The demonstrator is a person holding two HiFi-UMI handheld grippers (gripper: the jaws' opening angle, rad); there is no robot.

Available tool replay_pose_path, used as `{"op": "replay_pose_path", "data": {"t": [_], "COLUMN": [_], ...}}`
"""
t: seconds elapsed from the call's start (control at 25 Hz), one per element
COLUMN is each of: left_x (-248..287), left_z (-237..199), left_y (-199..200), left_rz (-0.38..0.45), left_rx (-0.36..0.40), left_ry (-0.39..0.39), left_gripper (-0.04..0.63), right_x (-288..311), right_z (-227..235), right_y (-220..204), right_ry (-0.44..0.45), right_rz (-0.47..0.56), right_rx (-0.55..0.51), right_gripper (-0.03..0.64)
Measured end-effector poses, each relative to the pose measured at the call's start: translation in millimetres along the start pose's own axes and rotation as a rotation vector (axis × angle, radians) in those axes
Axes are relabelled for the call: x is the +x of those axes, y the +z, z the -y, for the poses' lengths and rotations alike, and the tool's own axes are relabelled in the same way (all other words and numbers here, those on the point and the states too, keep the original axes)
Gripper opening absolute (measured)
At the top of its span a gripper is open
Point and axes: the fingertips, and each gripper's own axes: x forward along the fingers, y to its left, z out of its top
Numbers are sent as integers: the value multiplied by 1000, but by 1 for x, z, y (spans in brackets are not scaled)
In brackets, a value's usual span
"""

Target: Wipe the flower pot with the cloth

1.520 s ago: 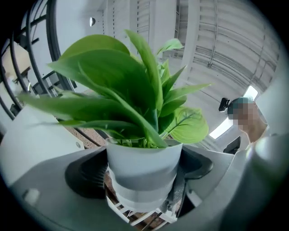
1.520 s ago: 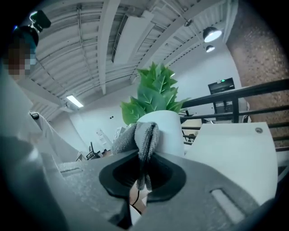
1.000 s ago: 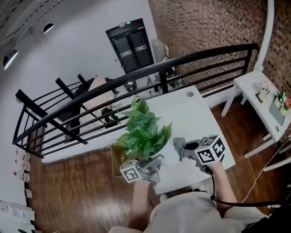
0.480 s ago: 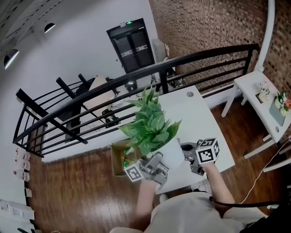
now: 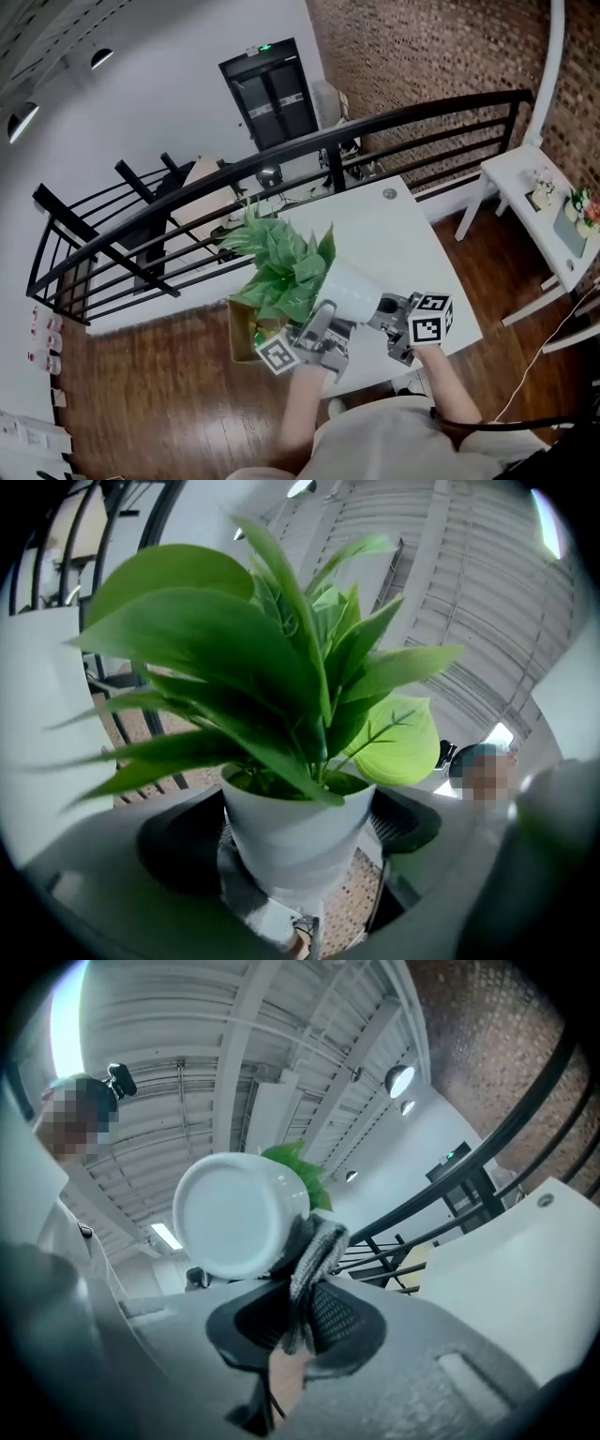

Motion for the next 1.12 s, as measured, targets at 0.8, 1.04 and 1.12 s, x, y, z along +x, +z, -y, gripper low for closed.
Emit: {"op": "replay_pose_path", "data": {"t": [0.8,1.04,1.12], "left_x": [-4,-14,-14], "left_z": [-60,-61,-59], "left_y": [-12,-27,-29], "left_rz": [-116,-165,-170], "left_rx": [237,204,211], "left_ry": [289,296,278], "left_gripper": [503,501,499], "right_x": [-27,-37,-42], "right_z": [-43,-41,-38], "right_y": [21,40,44], "right_ry": [-309,-462,-470], "right_rz": [-50,-52,-31], "right_rx": [-487,-767,-767], "right_gripper": [17,17,17]}}
